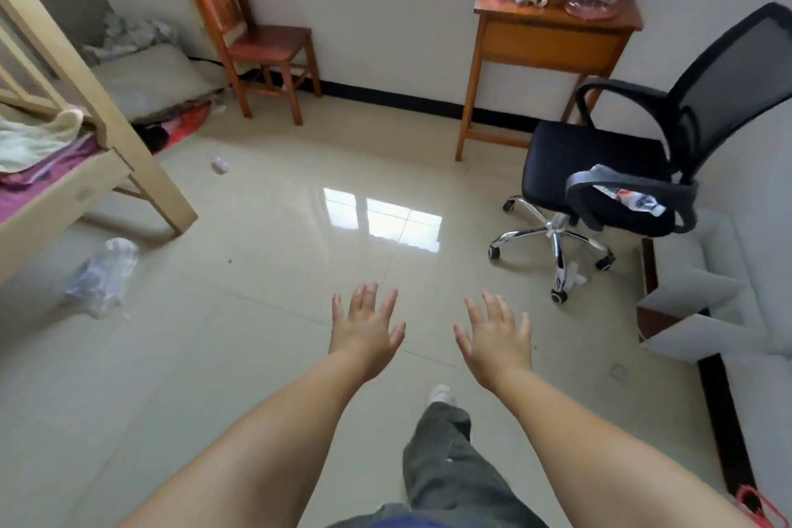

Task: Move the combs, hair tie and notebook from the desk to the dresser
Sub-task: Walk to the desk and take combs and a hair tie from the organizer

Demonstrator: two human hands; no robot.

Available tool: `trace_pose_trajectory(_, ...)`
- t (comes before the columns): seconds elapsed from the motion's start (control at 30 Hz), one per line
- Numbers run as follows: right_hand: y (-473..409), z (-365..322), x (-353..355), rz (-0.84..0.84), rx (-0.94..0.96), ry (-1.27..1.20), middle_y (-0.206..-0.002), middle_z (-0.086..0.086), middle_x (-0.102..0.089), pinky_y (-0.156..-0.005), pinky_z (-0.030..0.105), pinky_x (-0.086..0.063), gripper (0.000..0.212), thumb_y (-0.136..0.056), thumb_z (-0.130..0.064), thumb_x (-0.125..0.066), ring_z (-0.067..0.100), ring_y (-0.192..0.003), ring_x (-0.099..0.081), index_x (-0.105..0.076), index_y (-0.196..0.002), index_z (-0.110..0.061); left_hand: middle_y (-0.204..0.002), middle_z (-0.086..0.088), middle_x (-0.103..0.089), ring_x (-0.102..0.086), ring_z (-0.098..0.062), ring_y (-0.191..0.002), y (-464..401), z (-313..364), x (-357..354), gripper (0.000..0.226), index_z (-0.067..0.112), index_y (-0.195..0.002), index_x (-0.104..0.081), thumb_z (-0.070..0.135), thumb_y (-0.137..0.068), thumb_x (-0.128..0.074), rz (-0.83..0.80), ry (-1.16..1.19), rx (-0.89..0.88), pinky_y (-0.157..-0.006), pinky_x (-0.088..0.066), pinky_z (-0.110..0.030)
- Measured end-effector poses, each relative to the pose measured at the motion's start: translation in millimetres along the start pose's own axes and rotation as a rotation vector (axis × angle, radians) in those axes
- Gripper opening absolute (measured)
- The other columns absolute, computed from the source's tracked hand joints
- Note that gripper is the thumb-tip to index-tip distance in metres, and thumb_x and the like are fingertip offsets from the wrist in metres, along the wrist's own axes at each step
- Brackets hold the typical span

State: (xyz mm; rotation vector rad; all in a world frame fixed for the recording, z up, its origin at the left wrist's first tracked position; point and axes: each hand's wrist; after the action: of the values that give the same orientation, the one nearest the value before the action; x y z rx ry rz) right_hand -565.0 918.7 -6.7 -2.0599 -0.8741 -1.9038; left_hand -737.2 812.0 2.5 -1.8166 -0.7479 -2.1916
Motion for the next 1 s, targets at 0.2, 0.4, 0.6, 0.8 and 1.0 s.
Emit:
trace_pose_trajectory(0.2, -191.2, 19.2, 53.5, -0.006, 0.024, 0.004, -0.159, 0.001, -0.011, -0.114, 0.054, -0.004, 0.057, -0.094, -0.049, -0.022, 0.02, -0.146, -0.005, -0.013, -0.147, -0.03, -0.158, -0.007, -0.003, 0.001, -0.023, -0.145, -193.7, 9.1, 49.1, 0.061, 0.028, -0.146, 0.0, 0.05, -0.092, -0.018, -0.002, 0.037, 0.051, -0.114, 0.004, -0.053)
trace_pose_trajectory(0.4, -356.0, 40.2, 115.5, 0.002, -0.023, 0.014, -0.159, 0.0, -0.01, -0.115, 0.054, -0.005, 0.055, -0.095, -0.046, -0.022, 0.019, -0.146, -0.006, -0.013, -0.147, -0.029, -0.157, -0.008, -0.01, -0.004, -0.023, -0.144, -354.9, 25.6, 101.6, 0.059, 0.028, -0.146, -0.006, 0.049, -0.093, -0.021, 0.017, 0.09, 0.064, -0.115, 0.001, -0.053)
trace_pose_trajectory(0.6, -521.8, 52.0, 143.5, 0.018, -0.057, -0.001, -0.159, 0.0, -0.01, -0.116, 0.054, -0.005, 0.056, -0.095, -0.047, -0.022, 0.02, -0.146, -0.005, -0.012, -0.147, -0.03, -0.158, -0.007, -0.007, -0.002, -0.022, -0.145, -536.8, 28.2, 129.0, 0.06, 0.028, -0.146, -0.006, 0.05, -0.092, -0.021, 0.004, 0.06, -0.02, -0.114, 0.001, -0.053)
trace_pose_trajectory(0.8, -681.6, 72.8, 203.5, 0.097, -0.222, -0.045, -0.16, 0.001, -0.007, -0.117, 0.053, -0.004, 0.056, -0.096, -0.046, -0.018, 0.021, -0.146, -0.002, -0.008, -0.148, -0.03, -0.157, -0.007, -0.011, -0.004, -0.022, -0.145, -734.0, 38.3, 200.9, 0.06, 0.029, -0.145, -0.008, 0.051, -0.092, -0.022, 0.074, 0.011, -0.15, -0.115, -0.001, -0.053)
trace_pose_trajectory(1.0, -825.5, 116.3, 273.9, 0.195, -0.369, -0.116, -0.159, 0.002, -0.014, -0.117, 0.053, -0.007, 0.055, -0.095, -0.046, -0.022, 0.021, -0.146, -0.007, -0.013, -0.147, -0.03, -0.157, -0.007, -0.013, -0.005, -0.023, -0.145, -910.3, 92.7, 263.2, 0.06, 0.029, -0.145, -0.008, 0.052, -0.091, -0.021, 0.091, 0.007, -0.279, -0.115, -0.002, -0.054)
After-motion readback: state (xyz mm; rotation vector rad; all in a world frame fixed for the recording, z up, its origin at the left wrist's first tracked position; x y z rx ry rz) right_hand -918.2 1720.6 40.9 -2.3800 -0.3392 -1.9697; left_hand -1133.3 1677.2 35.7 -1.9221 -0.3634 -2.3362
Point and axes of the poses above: each hand's wrist, its own y-axis away from the middle knuckle, its own x-axis out of the back of the hand, z = x × y
